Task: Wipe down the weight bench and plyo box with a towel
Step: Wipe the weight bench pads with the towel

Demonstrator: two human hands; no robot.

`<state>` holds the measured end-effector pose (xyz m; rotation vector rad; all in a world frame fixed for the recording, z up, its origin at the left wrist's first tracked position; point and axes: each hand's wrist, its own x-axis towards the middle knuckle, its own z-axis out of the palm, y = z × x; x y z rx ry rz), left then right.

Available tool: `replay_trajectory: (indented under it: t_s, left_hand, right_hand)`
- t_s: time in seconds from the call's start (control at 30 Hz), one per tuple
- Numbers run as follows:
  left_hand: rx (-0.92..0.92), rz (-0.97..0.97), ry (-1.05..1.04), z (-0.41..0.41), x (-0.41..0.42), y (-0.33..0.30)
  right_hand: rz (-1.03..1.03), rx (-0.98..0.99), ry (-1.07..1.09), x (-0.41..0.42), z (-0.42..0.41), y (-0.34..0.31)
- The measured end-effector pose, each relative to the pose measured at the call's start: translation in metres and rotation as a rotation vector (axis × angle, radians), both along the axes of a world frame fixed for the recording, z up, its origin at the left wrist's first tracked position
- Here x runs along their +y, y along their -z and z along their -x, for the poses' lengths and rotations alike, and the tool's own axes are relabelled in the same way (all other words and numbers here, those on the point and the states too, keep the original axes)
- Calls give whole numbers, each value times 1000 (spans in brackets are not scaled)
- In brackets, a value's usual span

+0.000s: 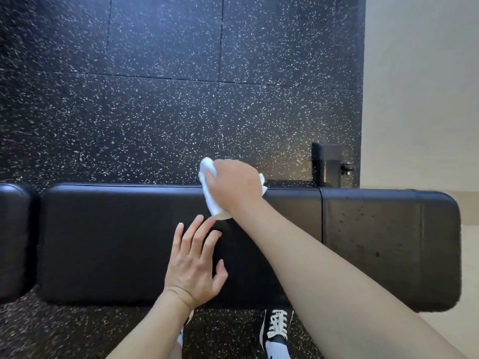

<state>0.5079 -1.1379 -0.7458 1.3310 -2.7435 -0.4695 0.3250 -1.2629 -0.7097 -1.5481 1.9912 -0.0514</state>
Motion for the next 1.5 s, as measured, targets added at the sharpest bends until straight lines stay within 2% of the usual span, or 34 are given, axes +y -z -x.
replay_trajectory:
  t_s: [0.07, 0.2, 0.33, 0.43, 0.5, 0.63, 0.73, 0.83, 0.93, 1.03, 1.13, 1.2, 1.37, 1.43, 1.5]
  left_hand:
    - [-5, 0, 0, 1, -1, -1]
    - [-30, 11, -4, -1, -3, -2]
    - [-26, 18, 5, -1, 0, -3]
    - [-42, -12, 9, 1, 4, -4]
    - [-36, -51, 9, 7, -2, -12]
    - [31, -105, -20, 2, -51, -38]
    - [-70, -78, -230, -68, -93, -40]
    - [-198, -30, -487, -151, -123, -33]
    - [-101, -85, -894, -170, -127, -25]
    - [-19, -98, -1103, -136, -121, -14]
    - [55, -103, -1298, -111, -131, -9]
    - [54, -106, -1374, -104, -132, -8]
    - [-31, -7, -1324, -104, -125, -1]
    - [-37, 0, -1323, -103, -126, 3]
    - [-35, 18, -1324, -103, -127, 5]
  right_hand:
    - [7, -40, -14, -12, -20, 3]
    - [-135, -171, 64, -21, -10, 3]
    - [-218, -23, 24, 17, 64, -11]
    - [-282, 32, 179, 39, 112, -14]
    - [-298, 43, 266, 35, 112, -15]
    - [-269, 103, 290, 23, 69, -16]
    - [-209, 77, 213, 6, 2, -15]
    - [-132, 47, 29, -31, -81, -6]
    - [-62, -58, 36, -64, -160, 1]
    - [-44, -113, 26, -81, -192, -1]
    - [-59, -129, 14, -74, -172, -6]
    - [-78, -54, 27, -52, -132, -9]
    - [-218, 213, 390, 13, 16, -22]
    - [-190, 270, 482, 22, 32, -24]
    - [-173, 302, 453, 15, 19, -21]
